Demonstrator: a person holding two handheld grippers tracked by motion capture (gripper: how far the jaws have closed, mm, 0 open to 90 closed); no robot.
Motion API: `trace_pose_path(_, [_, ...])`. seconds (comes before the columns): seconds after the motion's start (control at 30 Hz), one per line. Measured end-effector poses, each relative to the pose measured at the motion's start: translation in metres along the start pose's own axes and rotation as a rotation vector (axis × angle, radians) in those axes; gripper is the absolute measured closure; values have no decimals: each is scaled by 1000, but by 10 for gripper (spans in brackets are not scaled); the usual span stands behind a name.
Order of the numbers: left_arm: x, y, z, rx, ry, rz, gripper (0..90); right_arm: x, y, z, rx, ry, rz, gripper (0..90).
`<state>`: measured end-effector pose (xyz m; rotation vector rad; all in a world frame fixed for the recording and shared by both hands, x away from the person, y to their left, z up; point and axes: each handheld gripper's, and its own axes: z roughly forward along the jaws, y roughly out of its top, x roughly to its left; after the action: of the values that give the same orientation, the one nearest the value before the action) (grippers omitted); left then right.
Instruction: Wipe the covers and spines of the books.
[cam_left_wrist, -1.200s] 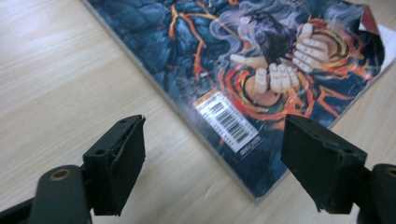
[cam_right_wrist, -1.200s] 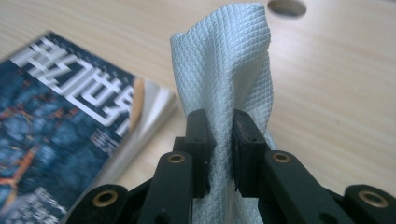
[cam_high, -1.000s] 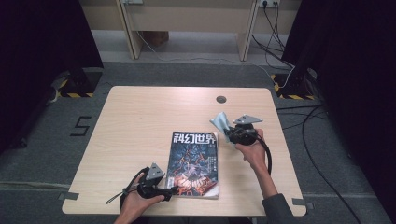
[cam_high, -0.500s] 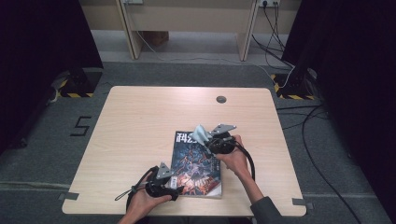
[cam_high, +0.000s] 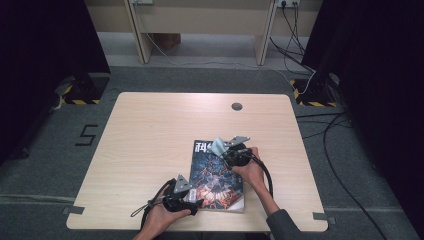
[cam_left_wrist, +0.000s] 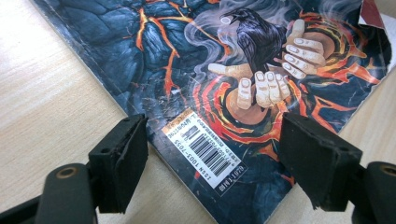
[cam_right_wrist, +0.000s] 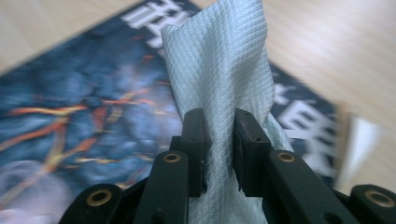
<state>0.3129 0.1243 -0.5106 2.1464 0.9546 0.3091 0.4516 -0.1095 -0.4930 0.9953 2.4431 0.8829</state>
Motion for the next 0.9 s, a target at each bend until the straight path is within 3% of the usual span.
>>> trace_pose_path(0.17, [-1,-1,0,-7,4,1,241,-18,-4,0,-12,-39,37,766])
trace_pose_path(0.23, [-1,-1,0,-9,5,1,242,-27,-6,0,-13,-92,26,767])
trace_pose_path(0.33, [-1,-2,0,-12,3,4,241,-38,-10,-3,-19,-97,68,769])
trace_pose_path(0.57, [1,-2,0,-16,-4,-5,236,-39,-10,-3,-6,-134,49,767])
trace_pose_path(0.87, [1,-2,0,-13,-6,-9,232,-37,-8,-1,-12,-135,27,780])
trace_pose_path(0.9, [1,-2,0,-13,-6,-8,233,-33,-6,2,-22,-120,26,782])
